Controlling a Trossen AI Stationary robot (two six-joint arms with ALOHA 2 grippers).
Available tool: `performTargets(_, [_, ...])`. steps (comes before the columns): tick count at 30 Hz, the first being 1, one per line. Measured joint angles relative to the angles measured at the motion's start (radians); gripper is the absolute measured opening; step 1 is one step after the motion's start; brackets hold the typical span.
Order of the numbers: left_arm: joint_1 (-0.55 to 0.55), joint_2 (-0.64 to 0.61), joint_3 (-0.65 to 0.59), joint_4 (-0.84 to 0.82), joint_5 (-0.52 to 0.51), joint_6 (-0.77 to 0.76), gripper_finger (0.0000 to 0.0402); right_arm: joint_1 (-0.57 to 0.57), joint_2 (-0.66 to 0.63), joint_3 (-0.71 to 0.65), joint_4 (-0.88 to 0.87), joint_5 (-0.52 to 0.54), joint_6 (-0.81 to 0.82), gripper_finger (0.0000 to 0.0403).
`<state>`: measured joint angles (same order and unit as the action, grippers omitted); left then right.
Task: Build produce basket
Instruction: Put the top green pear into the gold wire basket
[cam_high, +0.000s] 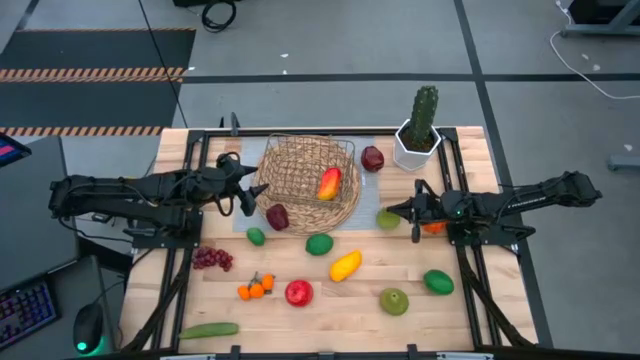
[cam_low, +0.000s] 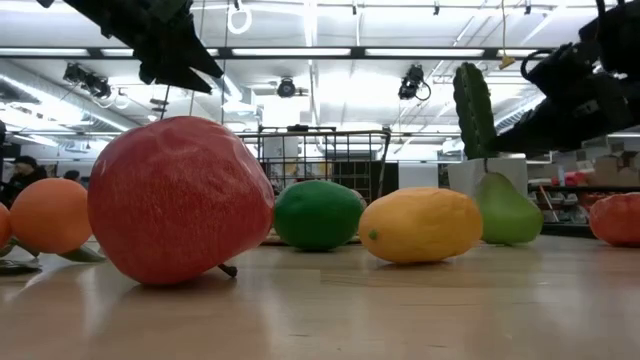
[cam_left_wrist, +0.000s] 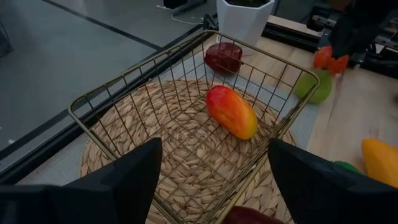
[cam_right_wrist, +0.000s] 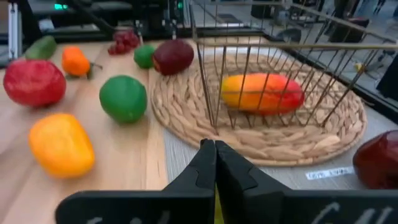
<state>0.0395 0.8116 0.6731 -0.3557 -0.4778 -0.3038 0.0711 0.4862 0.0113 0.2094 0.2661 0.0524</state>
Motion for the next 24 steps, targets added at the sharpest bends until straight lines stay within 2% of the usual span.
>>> performTargets(5, [0.000,0.000,0.000,-0.012,0.000,0.000,0.0298,0.000,0.000,0.000,0.008,-0.017,-0.001,0.0035])
performTargets(11, [0.000,0.000,0.000,-0.016,0.000,0.000,0.0298,0.000,0.000,0.000,0.024,-0.048,0.025,0.0129])
performTargets(16, [0.000,0.000,0.000,-0.016,0.000,0.000,0.0298,0.000,0.008,0.000,0.013,0.006,0.063,0.0192])
performTargets(19, [0.000,0.000,0.000,-0.016,0.000,-0.001,0.0298,0.000,0.020,0.000,0.014,-0.005,0.108,0.0205])
performTargets(24, [0.000,0.000,0.000,-0.015,0.000,-0.006,0.0298,0.000,0.068,0.000,0.014,-0.053,0.161,0.0201])
